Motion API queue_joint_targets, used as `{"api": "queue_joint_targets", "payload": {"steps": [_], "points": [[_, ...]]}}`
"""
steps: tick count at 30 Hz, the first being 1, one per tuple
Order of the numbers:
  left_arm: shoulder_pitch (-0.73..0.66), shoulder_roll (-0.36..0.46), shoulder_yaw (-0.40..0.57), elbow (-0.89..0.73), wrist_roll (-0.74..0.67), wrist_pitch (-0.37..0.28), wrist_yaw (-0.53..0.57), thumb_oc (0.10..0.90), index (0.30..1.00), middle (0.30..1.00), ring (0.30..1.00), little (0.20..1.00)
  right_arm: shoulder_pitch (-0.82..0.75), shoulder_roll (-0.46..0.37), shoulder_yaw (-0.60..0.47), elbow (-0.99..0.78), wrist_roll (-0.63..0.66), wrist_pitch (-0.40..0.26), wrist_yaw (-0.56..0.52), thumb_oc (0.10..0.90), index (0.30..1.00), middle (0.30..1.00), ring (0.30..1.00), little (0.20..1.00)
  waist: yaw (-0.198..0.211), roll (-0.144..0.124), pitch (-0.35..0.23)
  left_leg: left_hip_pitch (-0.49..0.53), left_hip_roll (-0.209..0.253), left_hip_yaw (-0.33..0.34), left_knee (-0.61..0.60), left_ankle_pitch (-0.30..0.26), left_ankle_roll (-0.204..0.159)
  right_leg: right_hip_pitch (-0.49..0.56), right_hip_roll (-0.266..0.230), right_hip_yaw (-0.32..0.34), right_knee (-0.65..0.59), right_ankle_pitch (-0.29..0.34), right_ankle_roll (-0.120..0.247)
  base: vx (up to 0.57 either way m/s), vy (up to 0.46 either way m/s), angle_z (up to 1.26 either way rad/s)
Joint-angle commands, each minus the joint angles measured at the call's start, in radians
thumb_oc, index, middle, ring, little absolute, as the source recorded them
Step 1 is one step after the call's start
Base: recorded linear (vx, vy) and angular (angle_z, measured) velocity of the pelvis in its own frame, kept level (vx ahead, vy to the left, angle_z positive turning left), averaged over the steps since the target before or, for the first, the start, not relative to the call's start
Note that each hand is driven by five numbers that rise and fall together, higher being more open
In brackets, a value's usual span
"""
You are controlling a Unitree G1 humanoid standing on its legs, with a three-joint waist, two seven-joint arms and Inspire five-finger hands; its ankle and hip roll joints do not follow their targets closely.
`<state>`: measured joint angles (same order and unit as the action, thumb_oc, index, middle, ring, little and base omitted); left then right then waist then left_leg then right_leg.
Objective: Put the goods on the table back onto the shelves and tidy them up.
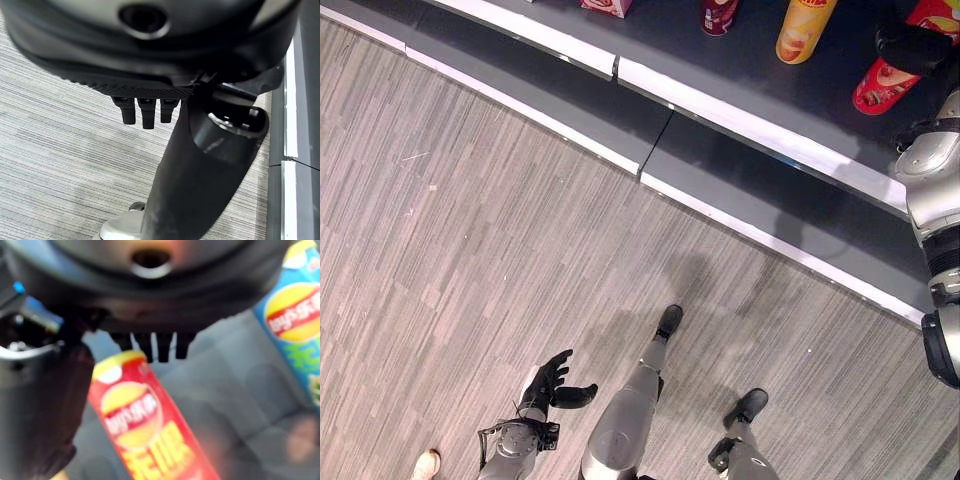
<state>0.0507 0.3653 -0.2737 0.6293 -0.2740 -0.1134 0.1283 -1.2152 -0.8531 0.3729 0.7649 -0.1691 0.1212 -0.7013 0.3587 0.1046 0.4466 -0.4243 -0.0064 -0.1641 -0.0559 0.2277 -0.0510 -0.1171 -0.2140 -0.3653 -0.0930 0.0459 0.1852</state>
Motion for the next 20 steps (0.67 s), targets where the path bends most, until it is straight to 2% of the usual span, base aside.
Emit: {"api": "queue_joint_targets", "payload": {"steps": [1, 2, 3, 5, 7, 8, 9, 10, 11, 12, 13, 14, 15, 16, 17, 18, 20], "points": [[0.026, 0.066, -0.019, 0.043, 0.007, -0.009, 0.032, 0.8, 0.9, 0.9, 0.9, 0.9, 0.05, -0.075, -0.046, -0.263, -0.078, -0.058, -0.096, 0.8, 0.9, 0.9, 0.9, 0.9, 0.0, -0.063, -0.104, 0.047, -0.031, -0.059, 0.002, -0.141, -0.005, 0.032, 0.002, 0.023, 0.017, -0.036, 0.011, 0.0, 0.0, 0.0], [0.027, 0.068, -0.019, 0.044, 0.008, -0.01, 0.032, 0.8, 0.9, 0.9, 0.9, 0.9, 0.06, -0.074, -0.054, -0.271, -0.081, -0.055, -0.094, 0.8, 0.9, 0.9, 0.9, 0.9, 0.002, -0.065, -0.104, 0.048, -0.031, -0.059, 0.001, -0.141, -0.005, 0.033, 0.002, 0.023, 0.017, -0.036, 0.011, -0.02, -0.034, 0.01], [0.031, 0.064, 0.0, 0.056, 0.02, 0.002, 0.032, 0.8, 0.9, 0.9, 0.9, 0.9, 0.14, -0.046, -0.111, -0.39, -0.112, -0.064, -0.086, 0.8, 0.9, 0.9, 0.9, 0.9, -0.012, -0.073, -0.109, 0.059, -0.025, -0.049, 0.004, -0.147, -0.004, 0.037, 0.005, 0.029, 0.023, -0.039, 0.008, -0.03, -0.033, -0.01], [0.032, 0.063, 0.008, 0.062, 0.024, 0.007, 0.032, 0.8, 0.9, 0.9, 0.9, 0.9, 0.186, -0.022, -0.144, -0.44, -0.116, -0.076, -0.079, 0.8, 0.9, 0.9, 0.9, 0.9, -0.019, -0.08, -0.11, 0.065, -0.021, -0.041, 0.006, -0.149, -0.004, 0.039, 0.006, 0.032, 0.025, -0.039, 0.008, -0.03, -0.027, -0.03], [0.04, 0.053, 0.036, 0.087, 0.034, 0.026, 0.031, 0.8, 0.9, 0.9, 0.9, 0.9, 0.316, 0.066, -0.211, -0.583, -0.117, -0.114, -0.051, 0.8, 0.9, 0.9, 0.9, 0.9, -0.039, -0.093, -0.118, 0.086, -0.009, -0.022, 0.005, -0.155, -0.002, 0.045, 0.011, 0.04, 0.03, -0.041, 0.005, -0.01, -0.028, -0.16], [0.044, 0.041, 0.059, 0.117, 0.044, 0.042, 0.025, 0.8, 0.9, 0.9, 0.9, 0.9, 0.439, 0.159, -0.236, -0.684, -0.068, -0.175, 0.018, 0.8, 0.9, 0.9, 0.9, 0.9, -0.06, -0.108, -0.129, 0.11, 0.002, -0.003, 0.0, -0.157, 0.0, 0.053, 0.014, 0.046, 0.031, -0.037, 0.002, 0.02, -0.032, -0.18], [0.056, 0.043, 0.078, 0.133, 0.058, 0.05, 0.016, 0.8, 0.9, 0.9, 0.9, 0.9, 0.537, 0.206, -0.257, -0.749, -0.024, -0.207, 0.076, 0.8, 0.9, 0.9, 0.9, 0.9, -0.074, -0.119, -0.141, 0.131, 0.008, 0.01, -0.006, -0.158, 0.0, 0.069, 0.015, 0.047, 0.03, -0.037, 0.002, 0.03, -0.02, -0.22], [0.058, 0.045, 0.078, 0.132, 0.058, 0.05, 0.016, 0.8, 0.9, 0.9, 0.9, 0.9, 0.541, 0.207, -0.26, -0.752, -0.025, -0.205, 0.077, 0.8, 0.9, 0.9, 0.9, 0.9, -0.072, -0.12, -0.142, 0.133, 0.008, 0.01, -0.007, -0.158, 0.0, 0.07, 0.015, 0.047, 0.029, -0.037, 0.002, 0.04, -0.007, -0.37], [0.064, 0.04, 0.096, 0.146, 0.068, 0.055, 0.004, 0.8, 0.9, 0.9, 0.9, 0.9, 0.619, 0.241, -0.263, -0.781, 0.012, -0.235, 0.127, 0.8, 0.9, 0.9, 0.9, 0.9, -0.087, -0.128, -0.152, 0.151, 0.015, 0.019, -0.012, -0.159, 0.0, 0.08, 0.016, 0.049, 0.028, -0.035, 0.001, 0.03, 0.004, -0.53], [0.075, 0.034, 0.129, 0.166, 0.086, 0.062, -0.015, 0.8, 0.9, 0.9, 0.9, 0.9, 0.775, 0.29, -0.262, -0.824, 0.12, -0.287, 0.251, 0.8, 0.9, 0.9, 0.9, 0.9, -0.12, -0.141, -0.174, 0.18, 0.026, 0.038, -0.016, -0.162, -0.001, 0.095, 0.018, 0.05, 0.027, -0.035, 0.001, 0.04, 0.003, -0.4], [0.08, 0.037, 0.127, 0.165, 0.086, 0.062, -0.016, 0.8, 0.9, 0.9, 0.9, 0.9, 0.785, 0.292, -0.267, -0.831, 0.122, -0.285, 0.257, 0.8, 0.9, 0.9, 0.9, 0.9, -0.118, -0.142, -0.176, 0.183, 0.026, 0.038, -0.017, -0.163, -0.001, 0.098, 0.018, 0.049, 0.025, -0.035, 0.001, 0.07, 0.005, -0.37], [0.087, 0.024, 0.172, 0.207, 0.105, 0.063, -0.051, 0.8, 0.9, 0.9, 0.9, 0.9, 0.985, 0.339, -0.252, -0.85, 0.272, -0.328, 0.432, 0.8, 0.9, 0.9, 0.9, 0.9, -0.168, -0.159, -0.218, 0.226, 0.04, 0.07, -0.027, -0.166, -0.006, 0.12, 0.022, 0.054, 0.02, -0.033, 0.002, 0.06, -0.001, -0.27], [0.088, 0.024, 0.171, 0.208, 0.106, 0.062, -0.051, 0.8, 0.9, 0.9, 0.9, 0.9, 0.99, 0.339, -0.254, -0.853, 0.273, -0.328, 0.435, 0.8, 0.9, 0.9, 0.9, 0.9, -0.167, -0.16, -0.219, 0.228, 0.04, 0.07, -0.027, -0.166, -0.007, 0.122, 0.022, 0.054, 0.019, -0.033, 0.002, 0.05, -0.001, -0.2], [0.088, 0.018, 0.183, 0.228, 0.115, 0.061, -0.056, 0.8, 0.9, 0.9, 0.9, 0.9, 1.048, 0.351, -0.252, -0.841, 0.293, -0.329, 0.469, 0.8, 0.9, 0.9, 0.9, 0.9, -0.183, -0.162, -0.232, 0.244, 0.044, 0.081, -0.031, -0.168, -0.008, 0.13, 0.023, 0.057, 0.018, -0.032, 0.002, 0.02, 0.016, -0.2], [0.086, 0.009, 0.189, 0.253, 0.117, 0.057, -0.061, 0.8, 0.9, 0.9, 0.9, 0.9, 1.089, 0.354, -0.244, -0.83, 0.271, -0.327, 0.486, 0.8, 0.9, 0.9, 0.9, 0.9, -0.2, -0.163, -0.245, 0.258, 0.047, 0.092, -0.031, -0.172, -0.009, 0.137, 0.024, 0.063, 0.018, -0.032, 0.002, 0.0, 0.018, -0.34], [0.086, 0.002, 0.199, 0.264, 0.13, 0.046, -0.069, 0.8, 0.9, 0.9, 0.9, 0.9, 1.155, 0.327, -0.231, -0.796, 0.177, -0.308, 0.509, 0.8, 0.9, 0.9, 0.9, 0.9, -0.22, -0.162, -0.267, 0.279, 0.056, 0.112, -0.031, -0.178, -0.014, 0.146, 0.025, 0.068, 0.019, -0.033, 0.002, -0.01, 0.027, -0.47], [0.081, -0.009, 0.198, 0.264, 0.129, 0.037, -0.063, 0.8, 0.9, 0.9, 0.9, 0.9, 1.215, 0.336, -0.221, -0.744, 0.155, -0.291, 0.525, 0.8, 0.9, 0.9, 0.9, 0.9, -0.252, -0.16, -0.286, 0.302, 0.063, 0.136, -0.031, -0.181, -0.016, 0.15, 0.026, 0.081, 0.022, -0.031, 0.0, -0.02, 0.034, -0.4]]}}
